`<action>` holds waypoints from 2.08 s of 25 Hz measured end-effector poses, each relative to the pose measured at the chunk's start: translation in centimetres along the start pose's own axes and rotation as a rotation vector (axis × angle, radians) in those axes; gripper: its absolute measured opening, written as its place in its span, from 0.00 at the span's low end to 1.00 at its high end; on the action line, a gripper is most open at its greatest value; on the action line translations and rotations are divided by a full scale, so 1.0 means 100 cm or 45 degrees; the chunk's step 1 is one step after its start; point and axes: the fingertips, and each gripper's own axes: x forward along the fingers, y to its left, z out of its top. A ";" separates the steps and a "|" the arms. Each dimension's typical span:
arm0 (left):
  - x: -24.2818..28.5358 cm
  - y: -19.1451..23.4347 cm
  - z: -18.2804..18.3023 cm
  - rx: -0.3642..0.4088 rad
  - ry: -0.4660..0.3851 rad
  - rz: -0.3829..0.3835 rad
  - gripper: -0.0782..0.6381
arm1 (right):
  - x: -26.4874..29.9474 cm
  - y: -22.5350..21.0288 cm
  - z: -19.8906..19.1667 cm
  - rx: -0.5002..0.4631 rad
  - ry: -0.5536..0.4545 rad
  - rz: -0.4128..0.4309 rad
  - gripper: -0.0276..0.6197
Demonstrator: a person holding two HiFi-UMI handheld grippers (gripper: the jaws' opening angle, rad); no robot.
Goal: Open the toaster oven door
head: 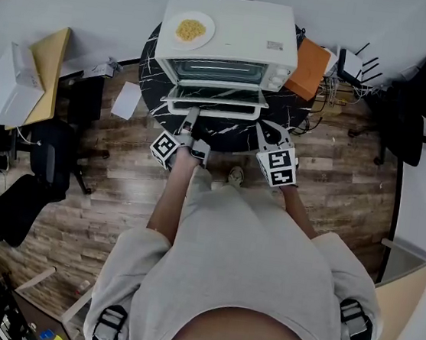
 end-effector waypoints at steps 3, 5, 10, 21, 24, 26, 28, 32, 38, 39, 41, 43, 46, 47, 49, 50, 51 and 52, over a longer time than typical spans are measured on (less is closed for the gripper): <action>-0.004 0.005 -0.001 0.009 0.004 0.012 0.27 | -0.001 -0.001 -0.001 0.006 0.005 -0.004 0.06; -0.007 0.010 -0.002 -0.002 0.006 0.026 0.27 | -0.002 -0.002 -0.004 0.011 0.015 -0.005 0.06; -0.017 0.023 -0.005 0.000 -0.001 0.067 0.26 | -0.004 0.000 -0.002 0.001 0.001 -0.002 0.06; -0.027 0.038 -0.009 0.001 -0.007 0.099 0.25 | -0.003 0.003 -0.003 -0.011 0.003 0.011 0.06; -0.030 0.043 -0.010 -0.014 -0.008 0.111 0.25 | -0.002 0.004 -0.004 -0.011 0.004 0.014 0.06; -0.033 0.049 -0.011 -0.017 -0.008 0.128 0.25 | -0.001 0.004 -0.005 -0.012 0.008 0.020 0.06; -0.035 0.052 -0.011 -0.021 -0.006 0.136 0.25 | -0.001 0.005 -0.005 -0.014 0.013 0.025 0.06; -0.040 0.057 -0.013 -0.032 -0.005 0.154 0.24 | -0.001 0.008 -0.005 -0.017 0.017 0.035 0.06; -0.044 0.066 -0.015 -0.040 -0.003 0.173 0.24 | 0.000 0.010 -0.007 -0.025 0.023 0.046 0.06; -0.044 0.068 -0.015 -0.044 -0.004 0.173 0.24 | 0.000 0.010 -0.007 -0.026 0.024 0.047 0.06; -0.046 0.071 -0.016 -0.050 -0.005 0.178 0.24 | 0.001 0.011 -0.008 -0.028 0.027 0.050 0.06; -0.049 0.077 -0.015 -0.051 -0.004 0.200 0.24 | 0.001 0.011 -0.009 -0.029 0.031 0.052 0.06; -0.052 0.085 -0.016 -0.060 -0.006 0.229 0.23 | 0.002 0.011 -0.010 -0.028 0.037 0.052 0.06; -0.053 0.087 -0.017 -0.064 -0.006 0.236 0.23 | 0.002 0.010 -0.011 -0.027 0.038 0.051 0.06; -0.054 0.091 -0.018 -0.068 -0.005 0.250 0.23 | 0.002 0.010 -0.011 -0.025 0.040 0.052 0.06; -0.055 0.093 -0.018 -0.070 -0.004 0.257 0.23 | 0.002 0.010 -0.011 -0.024 0.041 0.052 0.06; -0.056 0.095 -0.018 -0.072 -0.004 0.265 0.23 | 0.002 0.009 -0.011 -0.023 0.041 0.051 0.06; -0.057 0.097 -0.019 -0.074 -0.005 0.272 0.22 | 0.002 0.009 -0.012 -0.022 0.042 0.050 0.06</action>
